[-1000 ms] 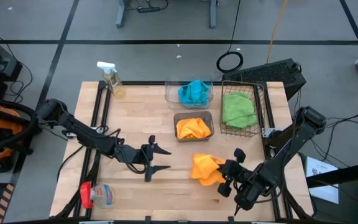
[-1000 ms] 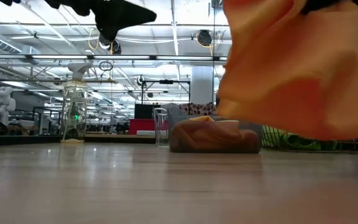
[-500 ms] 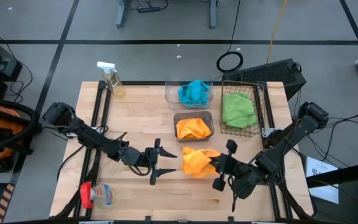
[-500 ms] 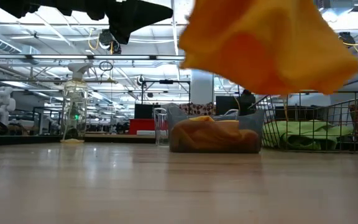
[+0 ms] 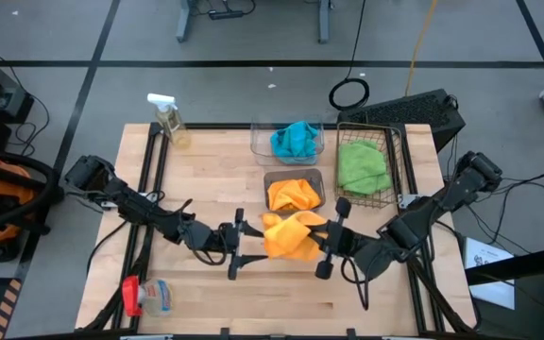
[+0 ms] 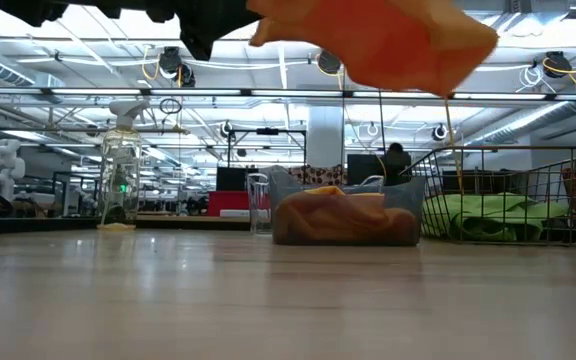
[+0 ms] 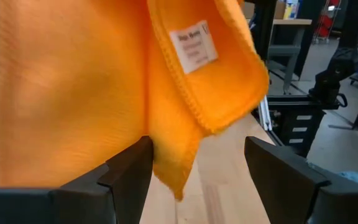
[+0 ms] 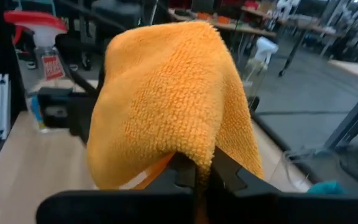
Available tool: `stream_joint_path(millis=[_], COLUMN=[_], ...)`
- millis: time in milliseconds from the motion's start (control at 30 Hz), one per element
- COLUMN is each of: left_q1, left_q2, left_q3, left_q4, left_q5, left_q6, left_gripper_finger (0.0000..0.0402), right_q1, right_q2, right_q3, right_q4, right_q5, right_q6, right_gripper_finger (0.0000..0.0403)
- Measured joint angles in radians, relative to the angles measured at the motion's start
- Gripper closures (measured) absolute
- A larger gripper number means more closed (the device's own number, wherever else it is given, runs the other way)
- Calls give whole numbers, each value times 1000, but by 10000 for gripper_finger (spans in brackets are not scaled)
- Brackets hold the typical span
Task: Sort microfiber towel by color & place in baskets
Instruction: Put the orange towel into the black bin
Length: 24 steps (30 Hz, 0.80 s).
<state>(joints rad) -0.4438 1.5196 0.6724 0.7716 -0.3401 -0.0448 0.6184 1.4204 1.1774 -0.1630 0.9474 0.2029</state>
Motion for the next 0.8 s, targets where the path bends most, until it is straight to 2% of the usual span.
stream_joint_path(millis=[200,500,700,800], left_q1=[-1,-2,-2,-2], left_q2=[0,-21,-108,-163], left_q3=[0,0,0,0], left_q4=[0,-55,-227,-346], left_q5=[0,21,19,-43], left_q6=[0,55,56,43], left_gripper_finger=[144,144,144,144], right_q1=[-37,-100,-142,-159], right_q2=[0,-7,-15,-21], right_q3=[0,0,0,0], right_q4=[85,77,39,-46], right_q5=[-2,-3,-6,-15], right_q6=[-127,-182,-170,-92], right_gripper_finger=[401,401,401,401])
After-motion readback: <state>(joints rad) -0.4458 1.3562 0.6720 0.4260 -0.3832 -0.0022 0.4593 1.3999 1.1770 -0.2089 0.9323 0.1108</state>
